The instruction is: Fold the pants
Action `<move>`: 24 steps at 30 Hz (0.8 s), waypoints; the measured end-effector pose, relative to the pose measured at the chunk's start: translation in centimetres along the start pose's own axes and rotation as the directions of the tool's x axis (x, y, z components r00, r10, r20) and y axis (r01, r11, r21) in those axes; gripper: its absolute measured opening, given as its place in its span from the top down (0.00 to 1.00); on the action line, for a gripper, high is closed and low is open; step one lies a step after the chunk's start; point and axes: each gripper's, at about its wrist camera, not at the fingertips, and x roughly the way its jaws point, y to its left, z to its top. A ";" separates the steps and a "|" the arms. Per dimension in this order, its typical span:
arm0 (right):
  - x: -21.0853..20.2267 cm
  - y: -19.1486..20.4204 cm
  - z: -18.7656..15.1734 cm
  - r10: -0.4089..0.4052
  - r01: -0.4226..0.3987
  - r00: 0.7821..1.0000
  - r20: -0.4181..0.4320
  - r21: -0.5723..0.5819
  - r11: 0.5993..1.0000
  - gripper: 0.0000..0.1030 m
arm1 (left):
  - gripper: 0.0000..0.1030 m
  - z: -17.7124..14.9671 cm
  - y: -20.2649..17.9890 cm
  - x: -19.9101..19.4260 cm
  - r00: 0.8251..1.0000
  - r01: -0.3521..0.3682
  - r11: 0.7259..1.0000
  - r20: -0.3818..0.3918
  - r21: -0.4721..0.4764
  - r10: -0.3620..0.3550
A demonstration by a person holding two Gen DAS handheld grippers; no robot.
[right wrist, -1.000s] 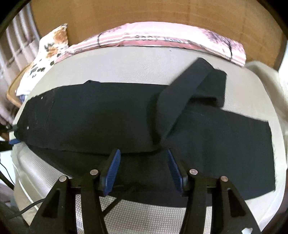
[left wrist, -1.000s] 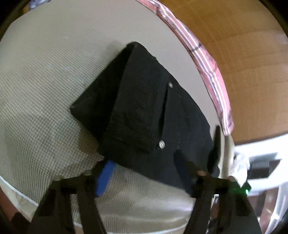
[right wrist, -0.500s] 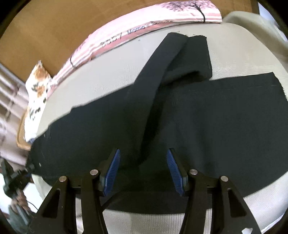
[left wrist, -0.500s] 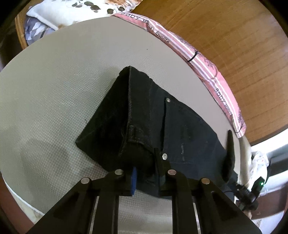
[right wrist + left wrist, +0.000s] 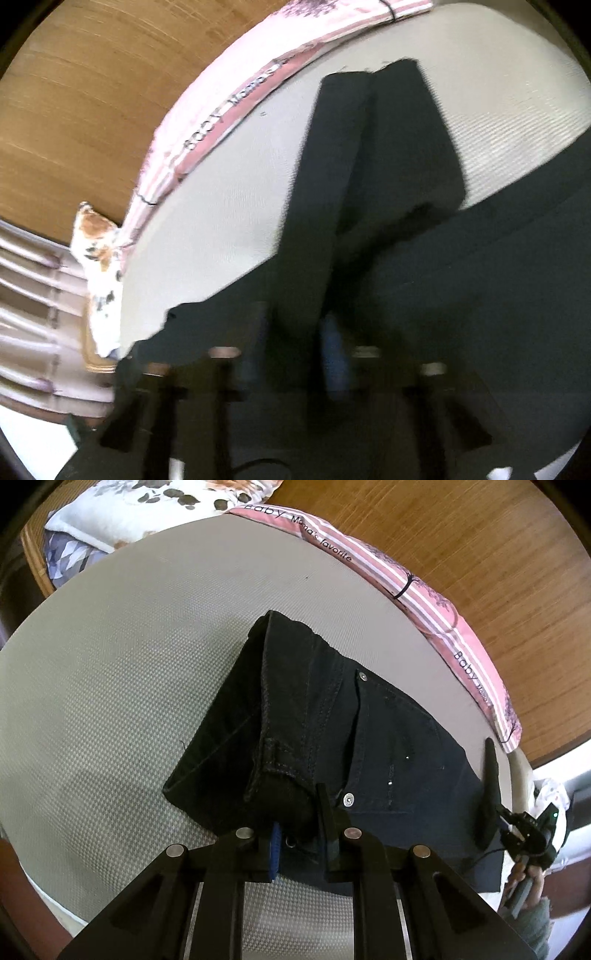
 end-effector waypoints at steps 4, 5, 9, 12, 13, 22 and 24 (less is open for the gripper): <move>-2.0 1.9 -0.4 -0.056 0.062 0.996 0.070 -0.091 0.994 0.93 | 0.84 0.9 -0.3 -0.4 1.000 -0.015 1.000 0.008 0.023 0.015; -2.6 2.2 -0.5 -0.070 0.078 0.994 0.084 -0.097 0.992 0.94 | 0.84 1.0 -0.2 -0.6 1.000 -0.017 0.999 0.010 0.027 0.017; -5.3 2.2 -1.6 -0.147 0.165 0.980 0.137 -0.127 0.978 0.94 | 0.84 2.0 -0.3 -1.2 0.999 -0.033 0.997 0.017 0.064 0.032; -6.4 1.3 -3.5 -0.211 0.231 0.967 0.140 -0.145 0.962 0.94 | 0.84 2.3 -0.5 -1.3 0.998 -0.057 0.993 0.002 0.104 0.057; -6.5 0.9 -4.0 -0.219 0.238 0.966 0.133 -0.148 0.960 0.94 | 0.84 2.3 -0.8 -1.2 0.997 -0.077 0.989 0.003 0.130 0.077; -5.7 -3.1 -8.3 -0.243 0.247 0.969 0.052 -0.069 0.967 0.95 | 0.84 0.8 -2.0 0.6 0.975 -0.216 0.927 0.008 0.306 0.224; -6.0 -2.9 -8.7 -0.248 0.253 0.967 0.063 -0.086 0.964 0.95 | 0.84 0.9 -1.8 0.7 0.977 -0.207 0.932 0.005 0.299 0.215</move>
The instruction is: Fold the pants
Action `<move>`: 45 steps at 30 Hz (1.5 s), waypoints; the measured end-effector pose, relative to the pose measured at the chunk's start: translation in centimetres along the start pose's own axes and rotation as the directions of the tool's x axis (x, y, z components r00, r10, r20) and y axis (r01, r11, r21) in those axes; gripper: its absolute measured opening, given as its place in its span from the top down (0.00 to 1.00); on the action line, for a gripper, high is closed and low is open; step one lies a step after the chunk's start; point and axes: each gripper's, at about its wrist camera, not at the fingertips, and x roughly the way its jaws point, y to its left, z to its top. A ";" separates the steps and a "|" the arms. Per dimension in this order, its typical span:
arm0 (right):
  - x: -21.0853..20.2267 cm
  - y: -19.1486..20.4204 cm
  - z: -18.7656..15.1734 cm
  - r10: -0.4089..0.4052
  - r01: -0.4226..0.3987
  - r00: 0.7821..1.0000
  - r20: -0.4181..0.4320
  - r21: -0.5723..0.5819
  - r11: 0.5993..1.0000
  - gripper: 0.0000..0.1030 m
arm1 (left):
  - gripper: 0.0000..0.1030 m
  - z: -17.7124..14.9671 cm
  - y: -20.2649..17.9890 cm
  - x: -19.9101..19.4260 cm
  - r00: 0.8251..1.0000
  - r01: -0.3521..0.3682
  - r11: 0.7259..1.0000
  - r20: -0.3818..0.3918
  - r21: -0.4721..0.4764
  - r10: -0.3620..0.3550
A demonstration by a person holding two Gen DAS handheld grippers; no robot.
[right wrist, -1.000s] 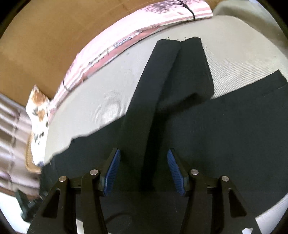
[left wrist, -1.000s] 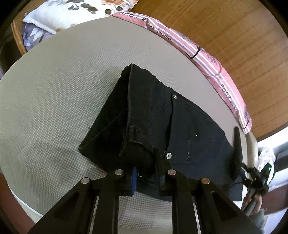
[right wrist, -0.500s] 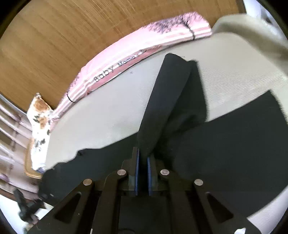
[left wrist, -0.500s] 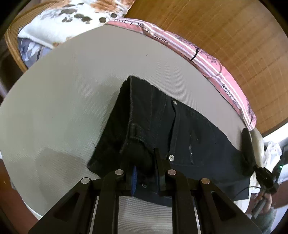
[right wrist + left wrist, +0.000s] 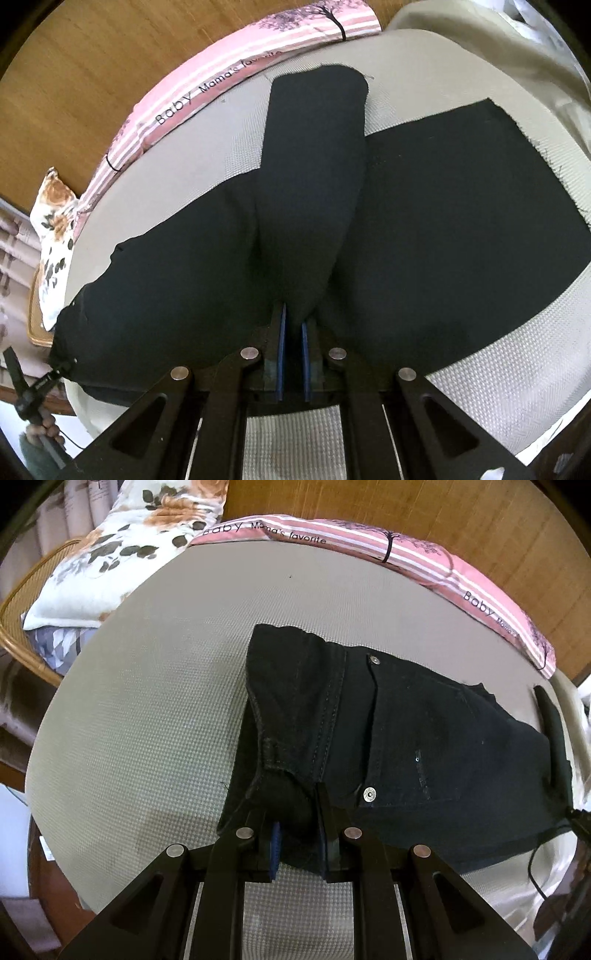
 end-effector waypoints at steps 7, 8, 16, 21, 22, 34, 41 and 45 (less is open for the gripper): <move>2.3 -0.2 -0.6 -0.022 0.023 0.999 -0.045 0.006 1.000 0.92 | 0.78 -0.6 -1.8 2.0 0.993 -0.120 0.990 0.016 0.069 0.120; 2.3 -0.2 -0.5 -0.015 0.015 0.999 -0.047 0.006 1.000 0.88 | 0.77 -0.7 -1.9 1.9 0.992 -0.128 0.989 0.019 0.071 0.127; -1.0 -1.2 0.1 0.064 -0.062 0.998 -0.030 0.051 0.997 0.47 | 0.58 -1.6 -2.3 -2.0 0.993 -0.114 0.991 0.036 0.062 0.112; -5.1 -3.1 0.8 0.095 -0.096 0.995 0.018 0.061 0.994 0.47 | 0.58 -3.0 -3.6 -5.9 0.978 -0.184 0.972 0.126 0.144 0.167; -5.8 -3.6 1.1 0.095 -0.096 0.995 0.030 0.059 0.994 0.47 | 0.58 -3.0 -4.0 -6.4 0.976 -0.184 0.970 0.144 0.159 0.161; -7.2 -9.3 4.7 0.235 -0.244 0.970 0.069 0.202 0.948 0.47 | 0.58 -6.2 -24.5 -3.8 0.950 0.208 0.733 0.044 0.647 -0.309; -3.6 -10.7 7.6 0.298 -0.294 0.954 0.023 0.266 0.918 0.47 | 0.58 -9.4 -34.9 0.2 0.925 0.311 0.540 -0.119 0.782 -0.361; -1.2 -11.0 9.7 0.323 -0.310 0.946 -0.001 0.277 0.910 0.47 | 0.58 -10.7 -37.7 2.5 0.934 0.309 0.515 -0.153 0.800 -0.323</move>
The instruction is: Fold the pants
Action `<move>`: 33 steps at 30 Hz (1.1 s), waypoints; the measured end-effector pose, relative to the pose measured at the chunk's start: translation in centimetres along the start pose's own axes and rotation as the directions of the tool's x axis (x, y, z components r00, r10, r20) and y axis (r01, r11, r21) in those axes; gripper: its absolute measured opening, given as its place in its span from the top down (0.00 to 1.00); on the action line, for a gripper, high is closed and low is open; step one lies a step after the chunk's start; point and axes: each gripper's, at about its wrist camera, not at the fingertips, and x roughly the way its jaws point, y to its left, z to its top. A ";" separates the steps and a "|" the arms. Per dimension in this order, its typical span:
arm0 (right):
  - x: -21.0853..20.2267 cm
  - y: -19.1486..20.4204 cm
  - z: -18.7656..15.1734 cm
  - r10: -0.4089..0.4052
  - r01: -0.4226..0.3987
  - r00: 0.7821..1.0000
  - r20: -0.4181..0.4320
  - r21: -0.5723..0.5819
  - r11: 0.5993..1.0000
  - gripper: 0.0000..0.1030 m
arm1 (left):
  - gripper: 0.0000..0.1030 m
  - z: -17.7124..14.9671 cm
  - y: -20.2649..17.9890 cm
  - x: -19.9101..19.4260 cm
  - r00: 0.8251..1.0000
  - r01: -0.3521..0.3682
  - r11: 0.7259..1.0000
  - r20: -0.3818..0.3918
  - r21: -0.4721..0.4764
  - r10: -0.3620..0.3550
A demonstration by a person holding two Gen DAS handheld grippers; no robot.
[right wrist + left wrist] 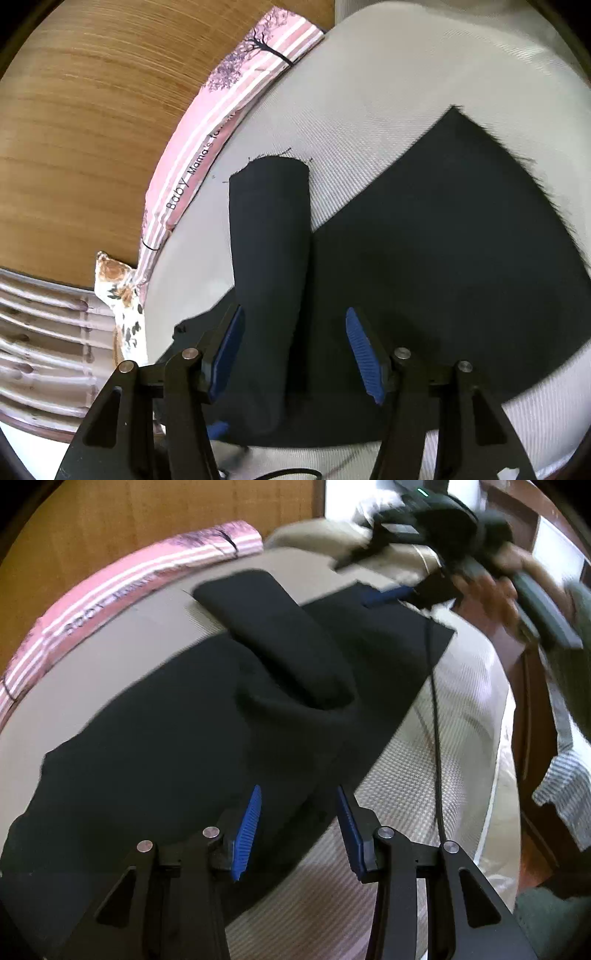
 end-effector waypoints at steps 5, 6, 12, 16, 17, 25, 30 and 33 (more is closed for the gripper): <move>2.5 0.2 3.9 0.038 -0.038 0.999 -0.007 0.000 0.999 0.50 | 0.70 0.2 0.1 1.6 0.999 -0.032 0.999 -0.002 -0.013 0.032; 2.8 0.2 4.5 0.039 -0.039 0.999 -0.007 0.002 0.999 0.52 | 0.76 0.3 0.3 1.8 1.000 -0.021 0.999 -0.008 -0.027 0.021; 5.9 0.2 8.3 0.044 -0.043 0.999 -0.018 0.025 0.999 0.63 | 0.87 0.3 0.3 2.1 1.000 0.005 0.998 0.012 -0.068 -0.005; 8.2 0.1 9.6 0.013 -0.011 0.999 -0.048 0.041 0.999 0.63 | 0.87 0.2 0.9 2.2 0.999 0.037 0.993 0.016 -0.114 -0.035; 8.7 0.0 9.7 0.014 -0.011 0.998 -0.055 0.048 0.999 0.64 | 0.87 0.2 1.0 2.2 0.999 0.046 0.991 0.005 -0.123 -0.046; 8.6 5.6 9.5 0.099 -0.106 0.991 -0.085 -0.085 0.991 0.82 | 0.87 0.2 0.8 2.3 0.999 0.053 0.990 0.007 -0.131 -0.052; 10.1 7.7 8.6 0.041 -0.065 0.990 -0.134 -0.182 0.981 0.82 | 0.87 0.3 0.8 2.3 0.998 0.060 0.989 0.009 -0.137 -0.059; 10.5 7.2 8.7 0.014 -0.035 0.992 -0.125 -0.165 0.986 0.81 | 0.87 0.3 0.9 2.2 0.998 0.064 0.988 0.010 -0.140 -0.063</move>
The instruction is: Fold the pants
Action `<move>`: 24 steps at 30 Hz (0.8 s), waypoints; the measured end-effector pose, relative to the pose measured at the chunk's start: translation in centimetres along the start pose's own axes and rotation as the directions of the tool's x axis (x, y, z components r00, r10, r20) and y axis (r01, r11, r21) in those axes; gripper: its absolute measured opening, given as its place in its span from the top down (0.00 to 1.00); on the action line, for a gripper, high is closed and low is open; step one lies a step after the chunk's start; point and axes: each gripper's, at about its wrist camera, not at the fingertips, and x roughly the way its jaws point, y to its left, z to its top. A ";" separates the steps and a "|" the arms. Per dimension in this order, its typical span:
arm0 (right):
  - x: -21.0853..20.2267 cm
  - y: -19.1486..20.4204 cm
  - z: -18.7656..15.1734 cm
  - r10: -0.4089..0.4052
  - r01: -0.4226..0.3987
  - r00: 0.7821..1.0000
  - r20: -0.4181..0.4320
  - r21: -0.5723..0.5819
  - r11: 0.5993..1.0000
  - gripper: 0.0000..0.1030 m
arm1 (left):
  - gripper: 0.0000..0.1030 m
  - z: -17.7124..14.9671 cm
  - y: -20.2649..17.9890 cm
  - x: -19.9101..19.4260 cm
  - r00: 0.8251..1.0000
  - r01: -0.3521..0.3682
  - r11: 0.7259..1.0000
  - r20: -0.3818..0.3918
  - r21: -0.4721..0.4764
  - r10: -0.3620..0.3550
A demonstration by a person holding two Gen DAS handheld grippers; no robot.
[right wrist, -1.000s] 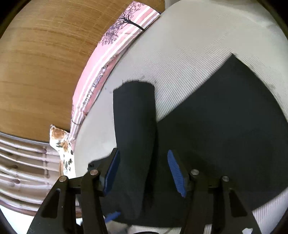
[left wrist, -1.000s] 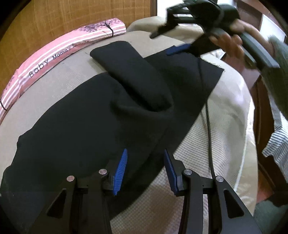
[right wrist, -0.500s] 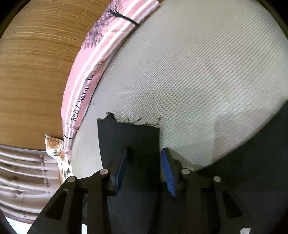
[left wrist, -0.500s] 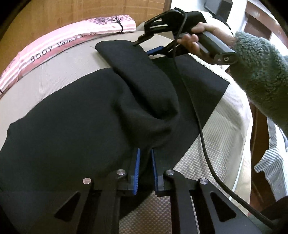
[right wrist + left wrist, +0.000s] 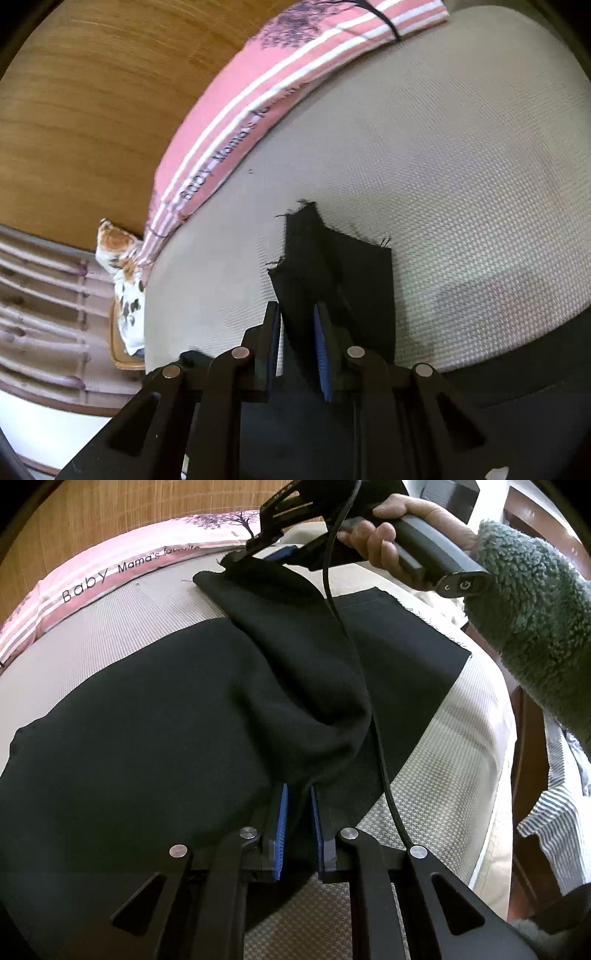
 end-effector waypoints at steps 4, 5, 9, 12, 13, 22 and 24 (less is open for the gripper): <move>-0.6 -0.5 0.1 0.003 -0.004 1.000 0.018 0.019 1.000 0.72 | 0.87 0.1 0.2 0.0 1.000 0.007 1.000 0.000 -0.004 -0.007; -0.6 -0.4 0.1 -0.006 0.006 1.000 0.023 0.012 1.000 0.70 | 0.87 0.1 0.2 0.0 1.000 0.009 1.000 0.000 -0.006 -0.009; -1.1 -0.5 0.0 -0.006 0.006 0.999 0.032 -0.009 1.000 0.67 | 0.87 0.1 0.3 0.0 1.000 0.015 1.000 0.001 -0.011 -0.015; -1.8 -1.1 -0.4 -0.014 0.015 0.999 0.051 -0.008 1.000 0.55 | 0.87 0.0 0.4 0.0 1.000 0.016 1.000 0.001 -0.010 -0.016; -2.2 -1.5 -0.6 -0.011 0.011 0.998 0.062 0.002 1.000 0.51 | 0.87 0.1 0.4 0.0 1.000 0.016 1.000 0.001 -0.011 -0.016; -4.2 -6.3 -4.2 0.019 -0.026 0.998 0.065 0.110 0.994 0.48 | 0.86 0.1 0.5 -0.1 1.000 0.018 1.000 -0.001 -0.011 -0.018; -4.4 -7.1 -4.8 0.054 -0.063 0.996 0.073 0.127 0.990 0.48 | 0.86 0.1 0.4 -0.1 1.000 0.016 1.000 0.000 -0.010 -0.016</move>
